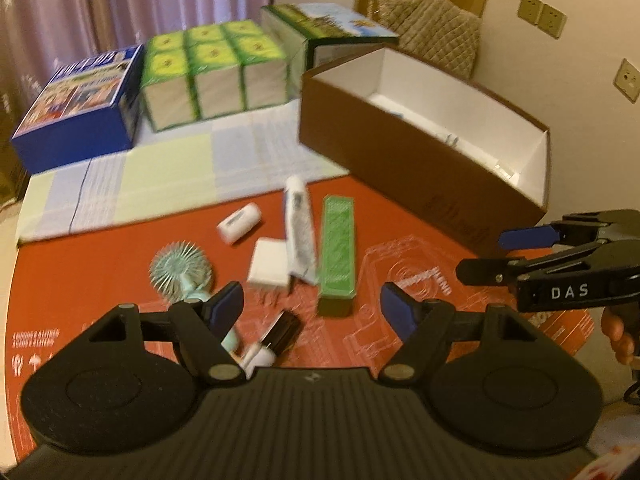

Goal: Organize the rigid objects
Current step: 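Withdraw both grippers from the brown box back over the table, then grasp the brown medicine bottle with the left gripper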

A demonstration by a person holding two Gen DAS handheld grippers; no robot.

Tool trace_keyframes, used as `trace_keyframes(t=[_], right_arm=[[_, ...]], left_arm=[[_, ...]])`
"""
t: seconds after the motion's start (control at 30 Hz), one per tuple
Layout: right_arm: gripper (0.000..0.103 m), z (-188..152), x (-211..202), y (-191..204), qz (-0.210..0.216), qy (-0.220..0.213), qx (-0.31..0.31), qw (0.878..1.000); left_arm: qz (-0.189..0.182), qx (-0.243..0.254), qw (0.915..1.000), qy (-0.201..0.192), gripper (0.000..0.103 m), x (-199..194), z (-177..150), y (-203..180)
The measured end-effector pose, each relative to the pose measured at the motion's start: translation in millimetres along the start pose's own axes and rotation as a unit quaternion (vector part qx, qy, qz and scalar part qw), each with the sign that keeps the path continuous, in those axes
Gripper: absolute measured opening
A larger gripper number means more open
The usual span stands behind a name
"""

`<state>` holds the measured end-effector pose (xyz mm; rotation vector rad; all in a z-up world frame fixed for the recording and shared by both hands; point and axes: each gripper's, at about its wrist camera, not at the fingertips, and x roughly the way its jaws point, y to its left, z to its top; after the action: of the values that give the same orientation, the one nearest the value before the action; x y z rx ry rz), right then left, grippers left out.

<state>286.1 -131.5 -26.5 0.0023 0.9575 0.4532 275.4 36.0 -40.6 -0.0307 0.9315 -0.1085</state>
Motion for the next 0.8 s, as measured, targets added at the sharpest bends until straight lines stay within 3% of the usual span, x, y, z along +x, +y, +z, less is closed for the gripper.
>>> trace_keyframes(t=[0.13, 0.43, 0.67, 0.8], right_arm=[[0.069, -2, 11, 15, 0.005, 0.009, -0.010, 1.000], [0.069, -5, 35, 42, 0.017, 0.034, -0.031, 0.999], [0.069, -6, 51, 56, 0.018, 0.050, -0.045, 0.998], [0.069, -8, 58, 56, 0.015, 0.059, -0.041, 0.997]], left_arm=[[0.011, -0.014, 0.9998, 0.012, 0.064, -1, -13, 16], [0.031, -0.041, 0.9983, 0.026, 0.063, 1, -32, 42], [0.031, -0.035, 0.9985, 0.031, 0.063, 10, -45, 51], [0.023, -0.018, 0.9989, 0.036, 0.055, 21, -51, 51]])
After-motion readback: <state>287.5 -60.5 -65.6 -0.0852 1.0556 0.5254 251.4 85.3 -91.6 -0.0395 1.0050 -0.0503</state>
